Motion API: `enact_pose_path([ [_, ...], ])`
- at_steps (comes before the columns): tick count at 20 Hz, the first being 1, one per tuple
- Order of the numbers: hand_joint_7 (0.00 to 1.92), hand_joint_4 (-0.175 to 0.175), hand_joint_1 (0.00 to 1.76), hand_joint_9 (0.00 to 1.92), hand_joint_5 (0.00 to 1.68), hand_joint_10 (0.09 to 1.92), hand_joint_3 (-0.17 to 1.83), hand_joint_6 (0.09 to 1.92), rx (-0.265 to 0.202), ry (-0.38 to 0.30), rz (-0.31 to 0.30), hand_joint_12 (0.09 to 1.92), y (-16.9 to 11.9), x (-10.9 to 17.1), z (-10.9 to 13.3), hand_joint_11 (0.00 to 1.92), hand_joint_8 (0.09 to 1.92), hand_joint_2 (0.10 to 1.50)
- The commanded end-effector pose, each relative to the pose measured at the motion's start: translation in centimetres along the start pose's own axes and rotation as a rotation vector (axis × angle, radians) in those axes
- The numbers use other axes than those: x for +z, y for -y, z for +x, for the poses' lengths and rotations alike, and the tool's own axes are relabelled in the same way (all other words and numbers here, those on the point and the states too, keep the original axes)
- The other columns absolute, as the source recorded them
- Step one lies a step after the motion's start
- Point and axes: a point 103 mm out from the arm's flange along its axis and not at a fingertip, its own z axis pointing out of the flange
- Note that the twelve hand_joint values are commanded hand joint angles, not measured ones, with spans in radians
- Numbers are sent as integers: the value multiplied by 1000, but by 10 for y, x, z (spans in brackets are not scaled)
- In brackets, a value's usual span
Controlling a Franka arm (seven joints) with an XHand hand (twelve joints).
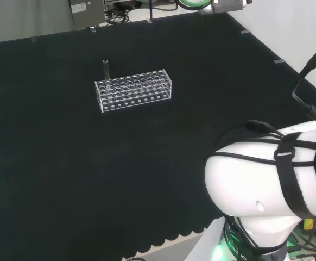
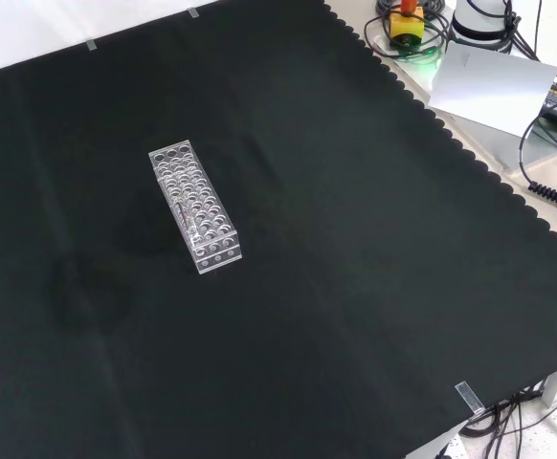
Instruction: Pick up the test tube.
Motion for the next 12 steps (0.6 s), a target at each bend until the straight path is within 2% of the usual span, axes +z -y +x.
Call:
enact_pose_path([
  [1, 0, -75, 561, 0, 15, 649, 525, 105, 6, 9, -9, 1483, -3, 0, -1, 3, 493, 751],
  [8, 0, -75, 558, 0, 32, 627, 431, 87, 8, 3, 2, 1534, -23, 2, -4, 0, 463, 798],
  [12, 0, -76, 562, 0, 48, 655, 398, 87, 6, 0, 12, 1546, -44, 2, -4, 0, 519, 812],
])
